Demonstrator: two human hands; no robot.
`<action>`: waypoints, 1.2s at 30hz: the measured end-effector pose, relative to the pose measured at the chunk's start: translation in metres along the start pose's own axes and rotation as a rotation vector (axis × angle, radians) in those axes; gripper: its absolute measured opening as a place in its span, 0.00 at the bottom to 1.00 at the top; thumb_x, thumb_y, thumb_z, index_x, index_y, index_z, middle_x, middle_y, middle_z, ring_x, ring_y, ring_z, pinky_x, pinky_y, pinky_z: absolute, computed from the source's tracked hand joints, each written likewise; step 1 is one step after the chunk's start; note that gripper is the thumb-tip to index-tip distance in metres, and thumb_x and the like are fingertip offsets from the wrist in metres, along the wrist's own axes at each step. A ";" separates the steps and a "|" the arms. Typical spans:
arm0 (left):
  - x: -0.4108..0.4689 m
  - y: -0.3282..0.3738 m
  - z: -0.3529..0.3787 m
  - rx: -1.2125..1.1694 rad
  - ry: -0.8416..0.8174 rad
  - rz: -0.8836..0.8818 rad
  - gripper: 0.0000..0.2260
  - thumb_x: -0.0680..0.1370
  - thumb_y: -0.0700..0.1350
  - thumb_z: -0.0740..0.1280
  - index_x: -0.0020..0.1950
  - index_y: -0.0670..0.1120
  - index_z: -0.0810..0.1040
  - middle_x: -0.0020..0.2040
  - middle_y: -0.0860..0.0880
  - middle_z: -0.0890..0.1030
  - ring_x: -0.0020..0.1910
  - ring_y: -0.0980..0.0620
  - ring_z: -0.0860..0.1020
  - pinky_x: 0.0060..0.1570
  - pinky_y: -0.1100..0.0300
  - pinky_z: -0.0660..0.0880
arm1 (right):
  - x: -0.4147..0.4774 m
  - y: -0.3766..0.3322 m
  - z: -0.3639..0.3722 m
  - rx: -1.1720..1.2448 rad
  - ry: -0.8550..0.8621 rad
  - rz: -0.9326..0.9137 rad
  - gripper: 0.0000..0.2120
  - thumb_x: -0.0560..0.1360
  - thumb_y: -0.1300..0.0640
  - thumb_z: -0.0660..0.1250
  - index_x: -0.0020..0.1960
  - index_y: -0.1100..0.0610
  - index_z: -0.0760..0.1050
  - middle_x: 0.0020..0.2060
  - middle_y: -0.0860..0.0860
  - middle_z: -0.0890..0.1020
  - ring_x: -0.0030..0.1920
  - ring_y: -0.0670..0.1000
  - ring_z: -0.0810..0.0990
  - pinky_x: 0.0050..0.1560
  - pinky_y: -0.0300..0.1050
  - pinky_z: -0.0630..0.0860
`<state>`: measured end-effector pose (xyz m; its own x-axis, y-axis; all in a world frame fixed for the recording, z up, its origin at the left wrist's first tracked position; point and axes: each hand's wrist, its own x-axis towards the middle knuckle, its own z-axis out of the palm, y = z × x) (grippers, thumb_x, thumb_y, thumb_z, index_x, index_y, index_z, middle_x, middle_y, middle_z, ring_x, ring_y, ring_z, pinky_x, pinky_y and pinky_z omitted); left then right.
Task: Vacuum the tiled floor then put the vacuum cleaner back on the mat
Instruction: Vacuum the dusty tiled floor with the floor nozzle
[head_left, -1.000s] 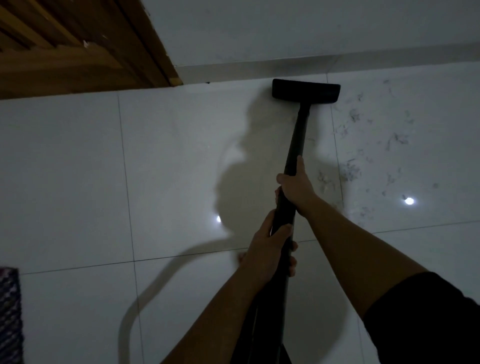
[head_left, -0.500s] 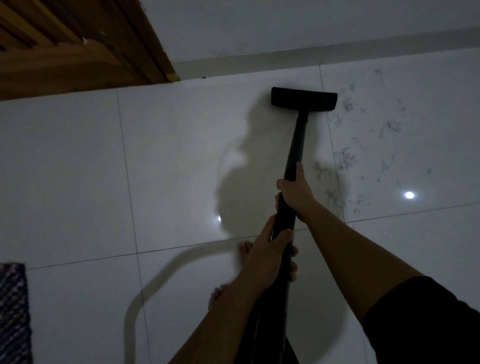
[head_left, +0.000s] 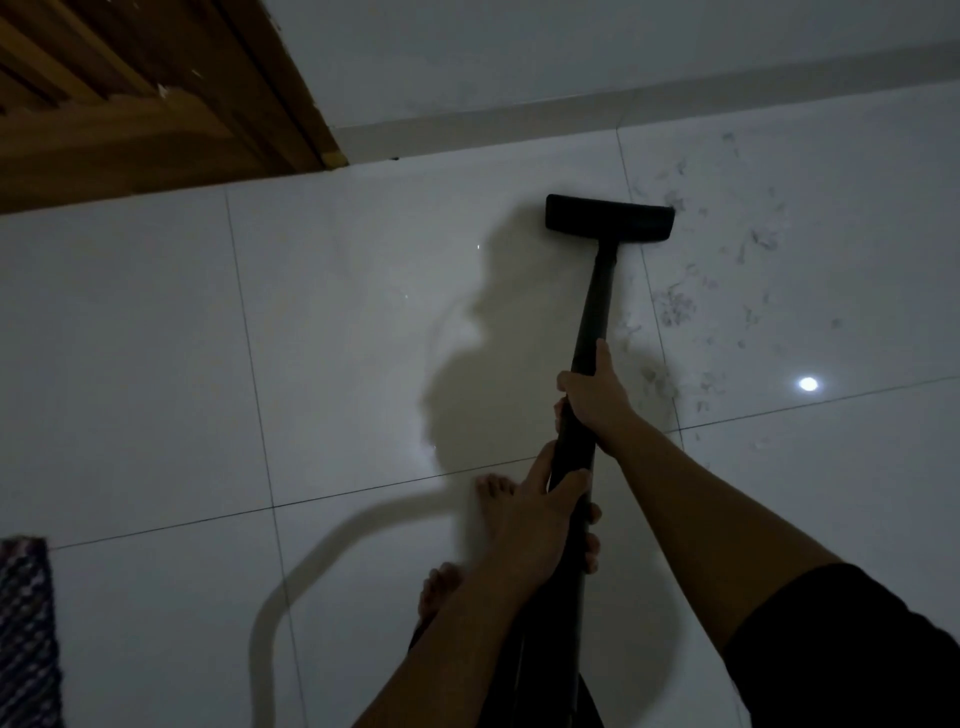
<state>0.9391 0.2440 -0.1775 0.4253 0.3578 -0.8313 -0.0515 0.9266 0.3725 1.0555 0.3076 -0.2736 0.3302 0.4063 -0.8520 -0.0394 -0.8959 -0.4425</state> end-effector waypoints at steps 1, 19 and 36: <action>-0.002 -0.002 0.000 0.005 -0.001 0.003 0.18 0.81 0.41 0.58 0.69 0.54 0.68 0.32 0.46 0.73 0.22 0.52 0.71 0.22 0.62 0.70 | -0.002 0.003 0.000 0.006 0.005 0.002 0.39 0.77 0.63 0.62 0.78 0.43 0.44 0.45 0.61 0.77 0.30 0.53 0.76 0.32 0.48 0.76; -0.030 -0.041 -0.005 0.063 -0.029 -0.039 0.18 0.81 0.41 0.58 0.70 0.51 0.66 0.33 0.45 0.72 0.21 0.52 0.70 0.21 0.64 0.70 | -0.029 0.053 -0.001 0.095 0.043 0.039 0.39 0.77 0.64 0.62 0.78 0.43 0.46 0.40 0.59 0.75 0.31 0.54 0.76 0.34 0.50 0.76; -0.056 -0.081 0.038 0.081 -0.009 0.002 0.12 0.81 0.41 0.57 0.63 0.52 0.70 0.34 0.44 0.72 0.22 0.53 0.70 0.22 0.63 0.70 | -0.055 0.086 -0.042 0.084 -0.005 0.032 0.40 0.77 0.64 0.61 0.78 0.43 0.43 0.47 0.62 0.76 0.30 0.53 0.76 0.32 0.48 0.76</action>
<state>0.9536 0.1447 -0.1460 0.4332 0.3587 -0.8268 0.0203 0.9132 0.4069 1.0733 0.2009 -0.2533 0.3228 0.3786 -0.8674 -0.1293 -0.8903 -0.4367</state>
